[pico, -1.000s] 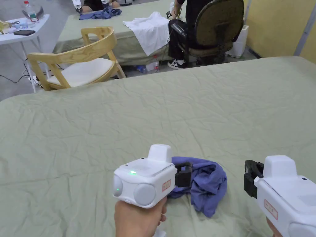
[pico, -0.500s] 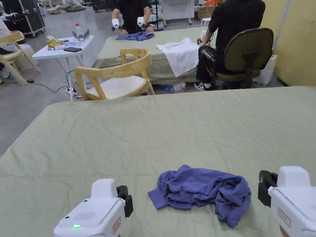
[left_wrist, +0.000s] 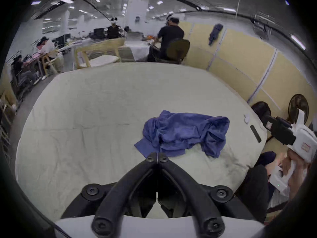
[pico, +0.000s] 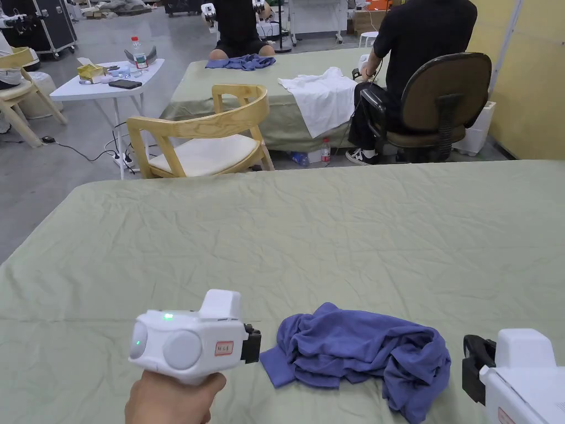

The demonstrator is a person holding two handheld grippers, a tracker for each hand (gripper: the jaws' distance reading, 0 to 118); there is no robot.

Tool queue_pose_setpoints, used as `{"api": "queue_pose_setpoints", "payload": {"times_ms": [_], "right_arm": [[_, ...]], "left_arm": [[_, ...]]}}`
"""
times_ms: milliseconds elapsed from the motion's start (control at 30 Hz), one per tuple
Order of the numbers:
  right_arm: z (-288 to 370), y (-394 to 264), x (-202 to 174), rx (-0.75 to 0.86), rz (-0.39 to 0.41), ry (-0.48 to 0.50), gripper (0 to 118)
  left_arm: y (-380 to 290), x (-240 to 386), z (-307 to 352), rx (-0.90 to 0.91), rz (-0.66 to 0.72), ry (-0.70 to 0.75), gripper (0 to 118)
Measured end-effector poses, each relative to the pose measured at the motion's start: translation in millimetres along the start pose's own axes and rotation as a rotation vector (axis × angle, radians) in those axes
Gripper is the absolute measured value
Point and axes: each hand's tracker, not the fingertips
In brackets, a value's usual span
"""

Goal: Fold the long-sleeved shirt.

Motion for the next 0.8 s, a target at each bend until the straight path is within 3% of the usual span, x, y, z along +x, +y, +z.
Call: {"api": "queue_pose_setpoints", "payload": {"times_ms": [33, 67, 100, 167, 467, 600, 800], "right_arm": [[-5, -2, 2, -0.01, -0.002, -0.003, 2], [-10, -3, 4, -0.02, -0.004, -0.007, 2], [-16, -5, 7, -0.032, -0.006, -0.01, 2], [-28, -8, 11, -0.058, -0.011, -0.019, 2], [-74, -25, 32, -0.163, -0.036, -0.07, 2], [-88, -35, 38, -0.204, -0.039, -0.085, 2], [-94, -41, 37, -0.219, -0.047, -0.08, 2]], "left_arm": [[10, -3, -14, -0.044, 0.0, -0.029, 3], [19, -5, -26, -0.04, 0.006, -0.024, 16], [28, -6, -39, -0.041, -0.005, 0.005, 40], [41, -8, -69, -0.053, -0.046, 0.032, 57], [67, -27, -217, -0.229, -0.066, 0.016, 57], [52, -34, -267, -0.303, -0.048, 0.003, 52], [49, -29, -261, -0.299, -0.057, 0.007, 51]]}}
